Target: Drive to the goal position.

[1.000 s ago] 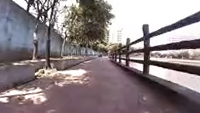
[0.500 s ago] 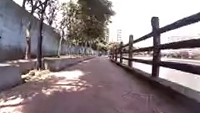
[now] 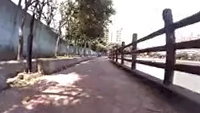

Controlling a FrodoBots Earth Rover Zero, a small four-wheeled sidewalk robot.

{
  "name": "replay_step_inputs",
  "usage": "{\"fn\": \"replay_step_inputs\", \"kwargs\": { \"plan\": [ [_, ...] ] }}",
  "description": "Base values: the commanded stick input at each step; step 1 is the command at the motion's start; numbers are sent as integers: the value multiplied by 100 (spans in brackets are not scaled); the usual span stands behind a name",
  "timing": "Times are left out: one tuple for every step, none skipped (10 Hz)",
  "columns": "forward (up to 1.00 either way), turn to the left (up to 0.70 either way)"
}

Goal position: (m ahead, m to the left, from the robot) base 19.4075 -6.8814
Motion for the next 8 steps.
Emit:
{"fn": "replay_step_inputs", "kwargs": {
  "plan": [
    [100, 1],
    [100, 1],
    [100, 1],
    [100, 1],
    [100, 1],
    [100, 1],
    [100, 1],
    [100, 1]
  ]
}}
